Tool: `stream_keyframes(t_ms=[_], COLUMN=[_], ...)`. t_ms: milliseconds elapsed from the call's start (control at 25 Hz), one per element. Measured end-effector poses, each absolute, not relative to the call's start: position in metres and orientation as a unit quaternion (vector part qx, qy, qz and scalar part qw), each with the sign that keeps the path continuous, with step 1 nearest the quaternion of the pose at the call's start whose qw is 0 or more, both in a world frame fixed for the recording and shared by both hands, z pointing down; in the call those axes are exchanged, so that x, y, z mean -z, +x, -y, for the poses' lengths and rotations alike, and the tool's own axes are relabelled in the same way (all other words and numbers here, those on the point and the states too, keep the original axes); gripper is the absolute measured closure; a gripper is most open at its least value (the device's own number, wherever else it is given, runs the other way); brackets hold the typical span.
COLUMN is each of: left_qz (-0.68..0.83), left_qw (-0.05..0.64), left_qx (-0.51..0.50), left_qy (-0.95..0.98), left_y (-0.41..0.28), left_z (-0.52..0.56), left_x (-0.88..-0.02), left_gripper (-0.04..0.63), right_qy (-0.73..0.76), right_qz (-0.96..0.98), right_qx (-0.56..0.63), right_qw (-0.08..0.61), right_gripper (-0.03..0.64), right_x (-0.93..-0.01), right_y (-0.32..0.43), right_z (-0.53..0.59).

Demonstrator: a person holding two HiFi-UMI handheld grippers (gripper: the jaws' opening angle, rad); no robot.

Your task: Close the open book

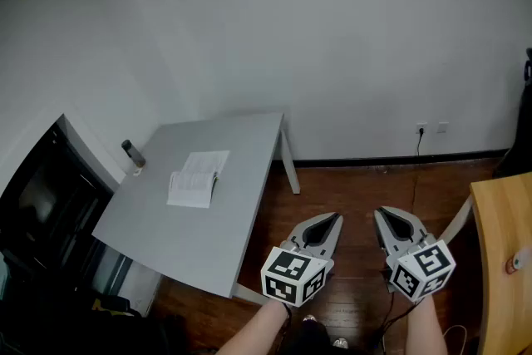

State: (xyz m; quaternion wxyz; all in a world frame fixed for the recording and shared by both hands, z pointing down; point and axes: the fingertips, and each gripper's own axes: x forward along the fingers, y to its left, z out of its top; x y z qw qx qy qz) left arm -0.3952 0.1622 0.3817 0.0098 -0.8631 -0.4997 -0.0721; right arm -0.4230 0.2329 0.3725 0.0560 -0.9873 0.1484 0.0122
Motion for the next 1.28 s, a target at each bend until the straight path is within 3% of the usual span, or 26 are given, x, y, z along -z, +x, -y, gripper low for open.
stream_keyframes(t_ms=[800,1280], left_qz=[0.515,0.474], left_qw=[-0.003,-0.005], left_qx=[0.075,0.113], left_qy=[-0.854,-0.873], left_y=[-0.172,-0.058], left_z=[-0.174,-0.193], left_x=[-0.392,-0.418], left_gripper=[0.591,0.591], right_qy=[-0.992,-0.986], right_qz=[-0.123,-0.159], right_qx=[0.022,0.04], right_qw=[0.026,0.042], right_gripper=[0.612,0.612], right_x=[-0.374,-0.392], right_y=[-0.208,-0.084], right_z=[-0.243,-0.272])
